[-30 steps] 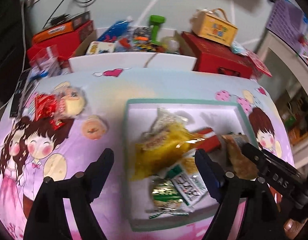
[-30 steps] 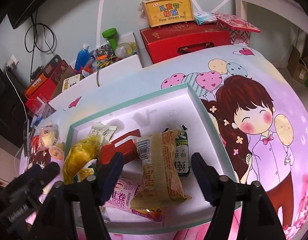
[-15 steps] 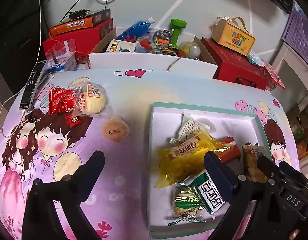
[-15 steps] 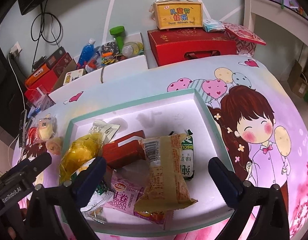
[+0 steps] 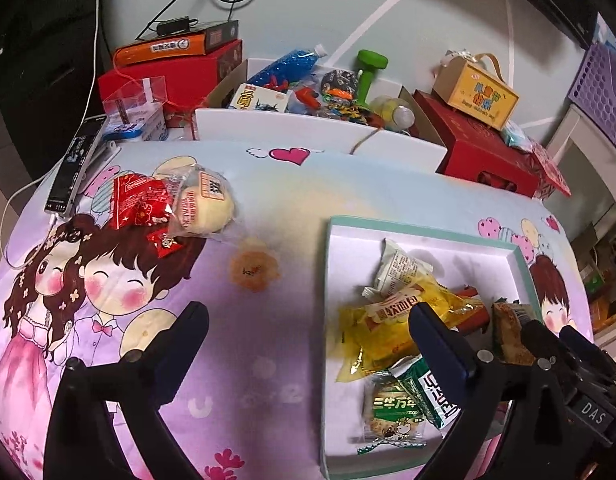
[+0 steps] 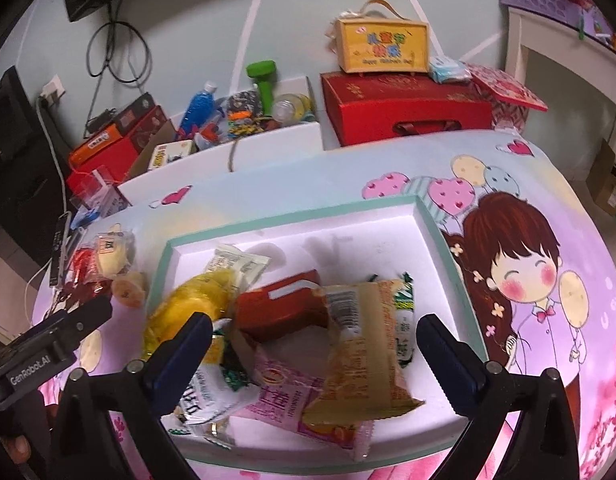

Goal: Organize snacks
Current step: 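Move both open tools from the tray back to the snack pile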

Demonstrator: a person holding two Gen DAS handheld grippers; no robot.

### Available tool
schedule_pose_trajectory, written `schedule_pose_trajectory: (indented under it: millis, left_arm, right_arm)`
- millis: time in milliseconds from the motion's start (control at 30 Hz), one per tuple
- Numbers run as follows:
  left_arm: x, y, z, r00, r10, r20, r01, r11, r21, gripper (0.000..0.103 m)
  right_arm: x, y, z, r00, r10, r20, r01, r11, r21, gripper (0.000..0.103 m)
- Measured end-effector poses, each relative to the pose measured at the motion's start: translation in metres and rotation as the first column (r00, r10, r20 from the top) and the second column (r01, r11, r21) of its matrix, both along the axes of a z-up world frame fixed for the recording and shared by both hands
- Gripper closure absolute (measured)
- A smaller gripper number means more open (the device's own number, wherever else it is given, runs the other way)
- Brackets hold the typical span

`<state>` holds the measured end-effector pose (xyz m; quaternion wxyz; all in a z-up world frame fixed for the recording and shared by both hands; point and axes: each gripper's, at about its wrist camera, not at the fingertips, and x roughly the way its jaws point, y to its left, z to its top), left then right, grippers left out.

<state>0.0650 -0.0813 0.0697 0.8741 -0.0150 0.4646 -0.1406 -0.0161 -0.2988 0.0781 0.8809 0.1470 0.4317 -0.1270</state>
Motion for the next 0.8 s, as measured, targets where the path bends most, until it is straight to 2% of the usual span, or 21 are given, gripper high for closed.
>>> schedule_pose_trajectory:
  millis: [200,467,667,800]
  left_arm:
    - [0.005,0.025,-0.002,0.999,0.051,-0.016,-0.052,0.997,-0.057,0.003]
    - [0.011,0.071,-0.005,0.990,0.129,-0.051,-0.134,0.982,-0.132,0.003]
    - [0.015,0.114,-0.009,0.976,0.207,-0.071,-0.215,0.967,-0.134,0.003]
    - [0.018,0.150,-0.014,0.956,0.280,-0.091,-0.290,0.948,-0.128,0.003]
  right_arm:
    - [0.007,0.024,0.008,0.997,0.063,0.032,-0.063,0.998,-0.019,0.000]
    - [0.014,0.054,0.010,0.989,0.127,0.071,-0.129,0.991,0.026,0.000]
    - [0.024,0.077,0.007,0.983,0.166,0.078,-0.170,0.985,0.041,0.000]
    - [0.030,0.095,0.004,0.976,0.204,0.078,-0.207,0.978,0.035,0.000]
